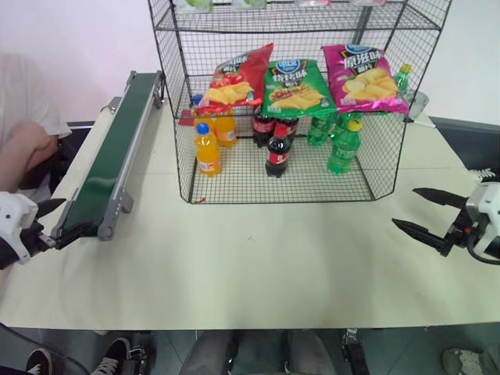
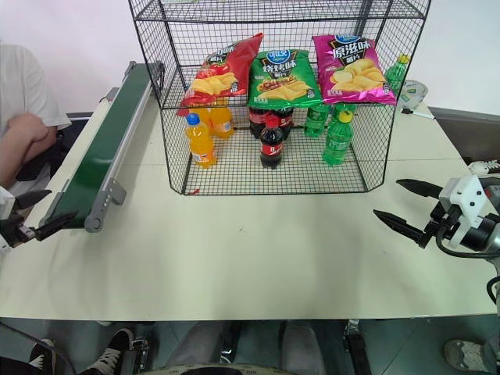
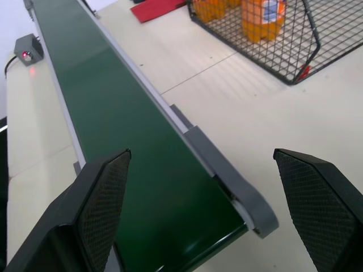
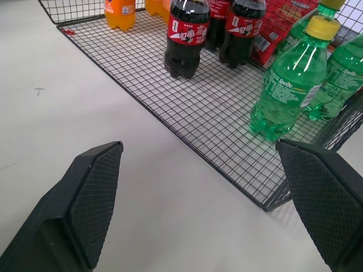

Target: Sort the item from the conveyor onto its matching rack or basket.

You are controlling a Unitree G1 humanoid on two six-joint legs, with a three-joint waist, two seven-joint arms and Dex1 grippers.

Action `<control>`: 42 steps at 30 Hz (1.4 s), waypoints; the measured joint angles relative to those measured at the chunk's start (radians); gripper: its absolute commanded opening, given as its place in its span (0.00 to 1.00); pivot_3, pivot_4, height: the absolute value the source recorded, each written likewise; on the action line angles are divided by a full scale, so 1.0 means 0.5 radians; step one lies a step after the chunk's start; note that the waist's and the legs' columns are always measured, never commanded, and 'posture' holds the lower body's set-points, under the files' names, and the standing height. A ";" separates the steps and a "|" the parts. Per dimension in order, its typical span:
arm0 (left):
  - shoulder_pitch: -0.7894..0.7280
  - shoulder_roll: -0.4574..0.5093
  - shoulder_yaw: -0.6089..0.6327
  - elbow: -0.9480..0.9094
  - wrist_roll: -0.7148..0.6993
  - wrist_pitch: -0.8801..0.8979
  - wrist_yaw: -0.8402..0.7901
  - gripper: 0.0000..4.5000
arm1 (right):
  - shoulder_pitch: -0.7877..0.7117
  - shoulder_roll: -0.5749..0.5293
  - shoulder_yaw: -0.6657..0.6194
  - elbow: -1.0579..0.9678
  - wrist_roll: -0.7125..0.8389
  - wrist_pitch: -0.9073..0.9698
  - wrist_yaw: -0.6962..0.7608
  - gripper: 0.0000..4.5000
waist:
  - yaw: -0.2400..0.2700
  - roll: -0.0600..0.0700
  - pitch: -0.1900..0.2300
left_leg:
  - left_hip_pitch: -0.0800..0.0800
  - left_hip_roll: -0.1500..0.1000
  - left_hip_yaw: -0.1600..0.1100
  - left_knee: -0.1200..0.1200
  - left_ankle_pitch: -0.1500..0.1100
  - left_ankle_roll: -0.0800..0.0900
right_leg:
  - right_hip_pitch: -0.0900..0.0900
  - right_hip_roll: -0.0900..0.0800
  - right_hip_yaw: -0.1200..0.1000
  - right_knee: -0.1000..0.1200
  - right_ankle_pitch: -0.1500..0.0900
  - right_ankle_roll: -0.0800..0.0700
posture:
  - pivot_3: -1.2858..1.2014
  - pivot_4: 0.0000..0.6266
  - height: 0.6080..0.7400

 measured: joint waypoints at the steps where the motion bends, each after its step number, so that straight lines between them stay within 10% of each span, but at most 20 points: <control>1: -0.003 0.000 0.000 0.000 0.000 0.000 -0.008 0.94 | 0.000 0.000 0.000 -0.007 0.000 0.001 -0.003 1.00 | 0.000 0.000 0.000 | 0.000 0.000 0.000 0.000 0.000 0.000 | 0.000 0.000 0.000 0.000 0.000 0.000 | 0.52 0.24 1.00; 42: 0.094 -0.122 0.000 -0.092 -0.040 -0.049 0.007 0.94 | -0.063 0.011 0.046 -0.052 -0.001 0.048 -0.047 1.00 | 0.000 0.001 0.001 | 0.000 0.000 0.000 -0.001 0.000 0.000 | 0.000 0.000 0.000 -0.001 0.000 0.000 | 0.52 0.24 1.00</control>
